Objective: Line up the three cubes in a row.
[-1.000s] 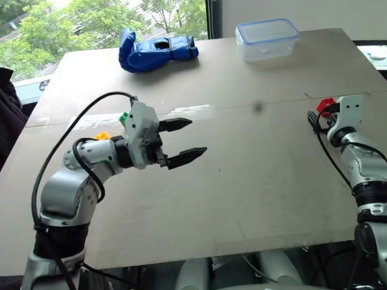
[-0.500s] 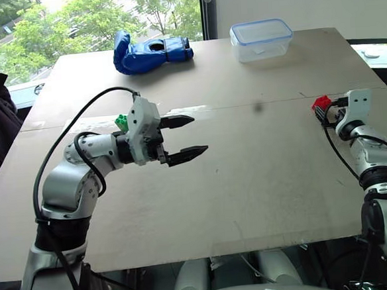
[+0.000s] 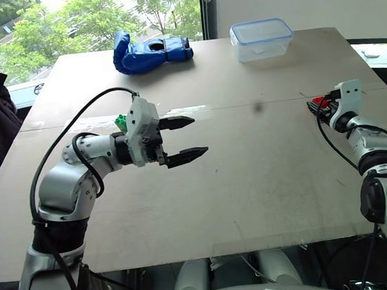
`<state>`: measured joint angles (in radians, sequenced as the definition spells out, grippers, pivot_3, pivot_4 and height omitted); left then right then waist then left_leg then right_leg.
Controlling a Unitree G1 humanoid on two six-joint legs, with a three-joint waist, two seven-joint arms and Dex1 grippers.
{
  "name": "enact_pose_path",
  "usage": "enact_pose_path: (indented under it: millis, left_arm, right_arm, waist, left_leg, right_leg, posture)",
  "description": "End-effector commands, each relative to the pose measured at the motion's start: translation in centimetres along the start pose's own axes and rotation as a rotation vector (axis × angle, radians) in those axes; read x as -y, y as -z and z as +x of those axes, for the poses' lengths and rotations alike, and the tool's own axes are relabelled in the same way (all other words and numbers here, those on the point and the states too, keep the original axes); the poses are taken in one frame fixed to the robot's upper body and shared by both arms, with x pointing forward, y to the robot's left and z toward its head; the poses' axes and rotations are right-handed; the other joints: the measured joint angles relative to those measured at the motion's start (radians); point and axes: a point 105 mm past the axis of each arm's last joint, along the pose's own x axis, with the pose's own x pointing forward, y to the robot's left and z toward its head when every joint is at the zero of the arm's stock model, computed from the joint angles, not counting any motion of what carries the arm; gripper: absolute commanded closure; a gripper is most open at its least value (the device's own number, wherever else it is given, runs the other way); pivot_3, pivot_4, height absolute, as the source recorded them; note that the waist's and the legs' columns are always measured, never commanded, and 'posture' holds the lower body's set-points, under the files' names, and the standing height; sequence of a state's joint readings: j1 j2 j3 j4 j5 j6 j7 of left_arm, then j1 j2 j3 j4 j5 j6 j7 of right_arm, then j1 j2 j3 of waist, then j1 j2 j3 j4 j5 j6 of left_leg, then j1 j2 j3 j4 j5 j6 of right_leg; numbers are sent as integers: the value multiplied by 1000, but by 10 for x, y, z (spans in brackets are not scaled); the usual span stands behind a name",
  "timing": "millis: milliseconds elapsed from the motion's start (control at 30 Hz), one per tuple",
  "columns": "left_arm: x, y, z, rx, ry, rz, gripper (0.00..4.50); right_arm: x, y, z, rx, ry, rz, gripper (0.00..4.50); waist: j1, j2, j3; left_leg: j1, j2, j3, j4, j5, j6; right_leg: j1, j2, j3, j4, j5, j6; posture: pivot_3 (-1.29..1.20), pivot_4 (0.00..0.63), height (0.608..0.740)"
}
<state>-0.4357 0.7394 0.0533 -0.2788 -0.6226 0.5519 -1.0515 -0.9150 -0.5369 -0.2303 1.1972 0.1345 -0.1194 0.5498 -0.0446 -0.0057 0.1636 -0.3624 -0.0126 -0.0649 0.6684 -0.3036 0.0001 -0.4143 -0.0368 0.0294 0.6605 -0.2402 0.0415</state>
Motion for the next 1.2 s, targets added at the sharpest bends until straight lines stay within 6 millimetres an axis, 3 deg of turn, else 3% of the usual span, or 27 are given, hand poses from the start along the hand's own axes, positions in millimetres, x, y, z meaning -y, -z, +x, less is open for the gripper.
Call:
enact_pose_path:
  millis: [33,367,500,633,867,1033,1200]
  left_arm:
    - [7,-17,-6,54,40,37,0]
    - [9,-16,-5,40,61,43,0]
    - [13,-13,-5,32,67,37,0]
    - [17,-11,-6,24,73,33,0]
    - [25,-1,-8,-2,87,8,0]
    - [29,4,-7,-15,101,-1,0]
    - [32,4,-6,-18,119,-6,0]
  right_arm:
    - [-1,-16,3,55,-3,-18,3067]
    - [-3,-16,1,74,6,-24,3210]
    - [-28,-16,-4,114,-17,-10,3210]
    - [-60,-4,-36,100,75,1,3210]
    - [-113,13,-99,83,72,13,3210]
    - [-144,21,-120,39,-41,27,3210]
    - [-157,24,-132,21,-103,26,3210]
  waist:
    - [0,0,0]
    - [0,0,0]
    - [-1,0,0]
    - [5,0,0]
    - [9,0,0]
    - [4,0,0]
    - [4,0,0]
  left_leg:
    - [0,0,0,0,0,0]
    - [0,0,0,0,1,-2]
    - [0,2,0,0,1,-3]
    - [-2,4,-6,0,1,-3]
    - [-1,2,-8,0,-1,1]
    - [1,2,-8,1,-1,1]
    - [0,2,-9,1,-1,1]
  right_leg:
    - [0,0,0,0,0,0]
    - [0,0,0,0,0,0]
    - [0,0,0,0,0,0]
    - [-2,0,1,1,0,0]
    - [-1,0,-1,2,0,0]
    - [0,1,-1,2,0,0]
    - [0,1,-2,2,0,0]
  posture:
    - [0,150,740]
    - [0,150,740]
    - [0,150,740]
    - [0,150,740]
    - [0,150,740]
    - [0,150,740]
    - [0,150,740]
